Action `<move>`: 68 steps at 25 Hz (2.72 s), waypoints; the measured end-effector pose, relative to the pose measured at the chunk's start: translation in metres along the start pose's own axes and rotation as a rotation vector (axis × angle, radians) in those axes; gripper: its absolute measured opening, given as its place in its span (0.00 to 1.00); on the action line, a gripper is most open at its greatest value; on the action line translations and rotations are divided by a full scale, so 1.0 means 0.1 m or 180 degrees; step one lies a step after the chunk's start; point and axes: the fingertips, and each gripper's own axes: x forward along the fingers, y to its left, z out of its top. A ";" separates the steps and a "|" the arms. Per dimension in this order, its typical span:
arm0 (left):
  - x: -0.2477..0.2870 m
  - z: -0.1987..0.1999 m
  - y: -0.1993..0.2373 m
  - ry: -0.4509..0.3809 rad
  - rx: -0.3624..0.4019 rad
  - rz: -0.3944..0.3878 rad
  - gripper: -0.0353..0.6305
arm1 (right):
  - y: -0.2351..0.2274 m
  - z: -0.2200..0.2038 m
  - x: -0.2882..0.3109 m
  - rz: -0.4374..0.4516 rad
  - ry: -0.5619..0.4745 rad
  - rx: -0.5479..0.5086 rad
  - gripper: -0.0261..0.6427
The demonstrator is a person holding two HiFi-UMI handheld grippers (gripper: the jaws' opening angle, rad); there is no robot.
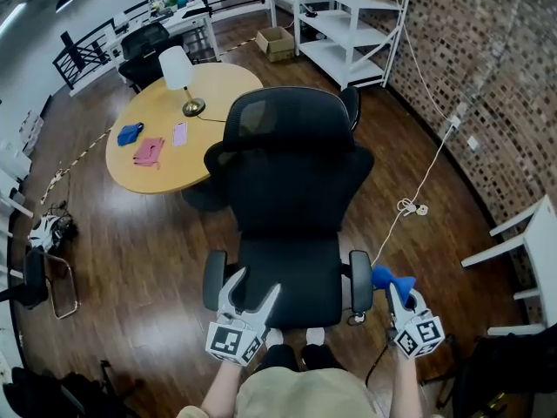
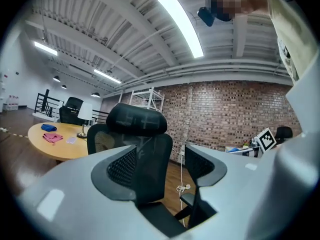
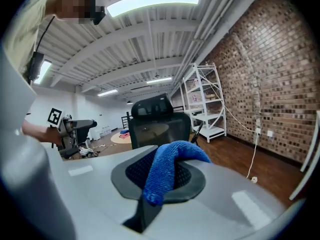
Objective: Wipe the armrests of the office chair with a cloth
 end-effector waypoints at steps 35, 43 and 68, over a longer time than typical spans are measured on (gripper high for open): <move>1.05 -1.81 -0.96 0.0721 -0.0333 -0.0182 0.48 | -0.32 -2.83 1.07 0.3225 0.2575 -0.1967 0.07; 1.00 -1.79 -1.00 0.0703 -0.0344 -0.0162 0.48 | 0.03 -3.26 -0.07 0.3817 0.2891 -0.1879 0.07; 0.96 -1.91 -1.14 0.0729 -0.0396 -0.0063 0.48 | -0.42 -2.89 0.77 0.3213 0.2418 -0.2622 0.07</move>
